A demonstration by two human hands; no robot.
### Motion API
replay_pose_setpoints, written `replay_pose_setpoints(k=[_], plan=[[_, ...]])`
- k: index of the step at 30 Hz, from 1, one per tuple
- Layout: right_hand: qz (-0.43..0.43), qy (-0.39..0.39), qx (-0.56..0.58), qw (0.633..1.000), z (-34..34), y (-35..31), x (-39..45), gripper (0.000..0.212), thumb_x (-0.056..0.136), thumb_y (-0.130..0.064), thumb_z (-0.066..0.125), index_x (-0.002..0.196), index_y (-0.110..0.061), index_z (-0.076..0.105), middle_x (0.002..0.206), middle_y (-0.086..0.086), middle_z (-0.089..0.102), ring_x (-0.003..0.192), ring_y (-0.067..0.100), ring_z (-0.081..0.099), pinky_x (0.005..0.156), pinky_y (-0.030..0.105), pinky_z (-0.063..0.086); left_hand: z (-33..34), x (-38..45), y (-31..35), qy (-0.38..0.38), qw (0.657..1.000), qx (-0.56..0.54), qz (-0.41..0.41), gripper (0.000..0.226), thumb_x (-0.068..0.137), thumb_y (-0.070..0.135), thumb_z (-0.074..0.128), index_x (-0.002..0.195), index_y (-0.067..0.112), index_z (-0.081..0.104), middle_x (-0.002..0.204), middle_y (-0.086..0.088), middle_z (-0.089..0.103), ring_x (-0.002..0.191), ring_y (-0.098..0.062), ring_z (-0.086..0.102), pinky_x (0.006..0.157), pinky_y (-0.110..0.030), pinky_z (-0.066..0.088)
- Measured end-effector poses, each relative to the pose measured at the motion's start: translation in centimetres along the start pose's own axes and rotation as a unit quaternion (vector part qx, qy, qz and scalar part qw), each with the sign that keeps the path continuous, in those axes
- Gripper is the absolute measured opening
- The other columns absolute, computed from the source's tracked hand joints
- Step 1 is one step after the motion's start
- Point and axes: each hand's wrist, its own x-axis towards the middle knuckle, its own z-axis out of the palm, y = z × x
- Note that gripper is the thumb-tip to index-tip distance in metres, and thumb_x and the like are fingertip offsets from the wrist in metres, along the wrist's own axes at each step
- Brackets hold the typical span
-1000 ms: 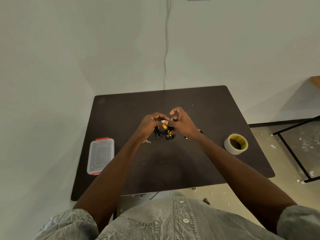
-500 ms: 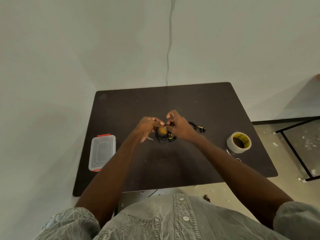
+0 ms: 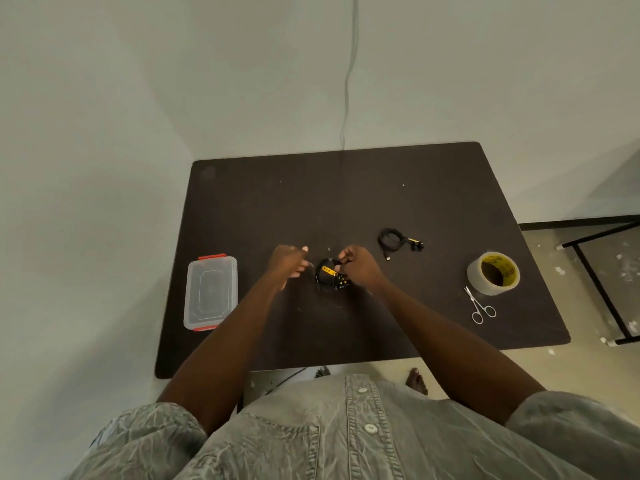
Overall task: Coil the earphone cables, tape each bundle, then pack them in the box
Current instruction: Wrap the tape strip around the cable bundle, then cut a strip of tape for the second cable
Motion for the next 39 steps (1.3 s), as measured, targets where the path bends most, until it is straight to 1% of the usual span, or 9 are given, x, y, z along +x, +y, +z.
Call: replay_pose_setpoints(k=[4, 7, 11, 18, 27, 31, 34, 37, 39], plan=[[0.011, -0.038, -0.08, 0.996, 0.7, 0.5, 0.7, 0.019, 0.079, -0.005, 0.073, 0.094, -0.011, 0.061, 0.095, 0.008, 0.065, 0.09, 0.022, 0.061, 0.079, 0.034, 0.05, 0.6, 0.8, -2.0, 0.041, 0.997, 0.063, -0.002, 0.019, 0.089, 0.019, 0.061, 0.071, 0.013, 0.062, 0.072, -0.008, 0.064, 0.06, -0.016, 0.056, 0.06, -0.029, 0.049], [0.006, -0.036, -0.185, 0.982, 0.9, 0.8, 1.0, 0.027, 0.08, -0.006, 0.072, 0.105, -0.005, 0.063, 0.109, 0.016, 0.066, 0.103, 0.031, 0.061, 0.081, 0.032, 0.047, 1.1, 0.8, -3.0, 0.088, 0.989, 0.117, 0.008, 0.018, 0.083, 0.018, 0.06, 0.074, 0.006, 0.07, 0.071, -0.011, 0.067, 0.066, -0.024, 0.063, 0.067, -0.041, 0.056], [-0.012, -0.023, -0.229, 0.973, 0.5, 1.6, 0.6, 0.03, 0.084, -0.012, 0.069, 0.112, -0.004, 0.061, 0.125, 0.018, 0.053, 0.111, 0.037, 0.055, 0.091, 0.036, 0.045, 2.2, -0.2, -2.9, 0.114, 0.977, 0.174, 0.038, 0.02, 0.087, 0.015, 0.056, 0.084, 0.009, 0.074, 0.092, -0.012, 0.073, 0.091, -0.029, 0.067, 0.074, -0.031, 0.049], [-0.092, 0.089, -0.187, 0.974, -4.3, 4.5, -1.9, 0.011, 0.092, -0.009, 0.053, 0.099, -0.005, 0.061, 0.108, 0.015, 0.059, 0.099, 0.034, 0.056, 0.083, 0.035, 0.042, 6.0, -1.6, -2.7, 0.206, 0.952, 0.178, 0.14, 0.008, 0.089, 0.015, 0.054, 0.092, 0.01, 0.059, 0.1, -0.01, 0.063, 0.097, -0.031, 0.058, 0.077, -0.034, 0.042], [-0.116, 0.192, -0.183, 0.957, -16.1, 9.7, -6.4, 0.009, 0.096, -0.019, 0.054, 0.094, -0.011, 0.059, 0.094, 0.006, 0.06, 0.08, 0.021, 0.056, 0.07, 0.037, 0.047, 20.6, -4.5, 0.4, 0.108, 0.957, 0.166, 0.213, 0.01, 0.091, 0.017, 0.054, 0.088, 0.009, 0.059, 0.094, -0.013, 0.065, 0.094, -0.032, 0.058, 0.076, -0.037, 0.041], [-0.053, 0.274, -0.133, 0.951, -22.9, 11.9, -7.6, 0.009, 0.095, -0.023, 0.056, 0.095, -0.015, 0.053, 0.093, 0.003, 0.06, 0.078, 0.017, 0.058, 0.064, 0.029, 0.043, 26.4, -6.0, 2.0, 0.067, 0.981, 0.091, 0.156, 0.016, 0.092, 0.023, 0.058, 0.081, 0.011, 0.059, 0.092, -0.013, 0.069, 0.091, -0.031, 0.062, 0.074, -0.033, 0.044], [0.044, 0.331, -0.125, 0.934, -27.7, 13.9, -7.6, 0.032, 0.092, -0.036, 0.057, 0.106, -0.008, 0.052, 0.107, 0.013, 0.061, 0.094, 0.031, 0.061, 0.074, 0.035, 0.044, 30.1, -6.3, 2.8, 0.044, 0.99, 0.079, 0.107, 0.019, 0.091, 0.027, 0.059, 0.076, 0.016, 0.057, 0.092, -0.009, 0.07, 0.089, -0.025, 0.062, 0.076, -0.03, 0.043], [0.172, 0.256, -0.083, 0.948, -30.3, 15.6, -6.9, 0.062, 0.086, -0.06, 0.058, 0.117, -0.006, 0.057, 0.111, 0.013, 0.065, 0.1, 0.034, 0.063, 0.081, 0.035, 0.047, 32.3, -6.1, 3.2, 0.027, 0.997, 0.028, 0.062, 0.022, 0.091, 0.031, 0.058, 0.075, 0.016, 0.059, 0.078, -0.005, 0.069, 0.074, -0.021, 0.064, 0.069, -0.035, 0.052], [0.214, 0.144, -0.031, 0.966, -30.7, 16.6, -6.4, 0.061, 0.085, -0.065, 0.057, 0.1, -0.006, 0.065, 0.086, 0.009, 0.069, 0.071, 0.025, 0.064, 0.065, 0.029, 0.047, 33.2, -6.5, 3.9, 0.017, 0.999, -0.01, 0.041, 0.02, 0.095, 0.029, 0.055, 0.082, 0.015, 0.062, 0.075, -0.003, 0.066, 0.064, -0.014, 0.06, 0.057, -0.029, 0.051]])
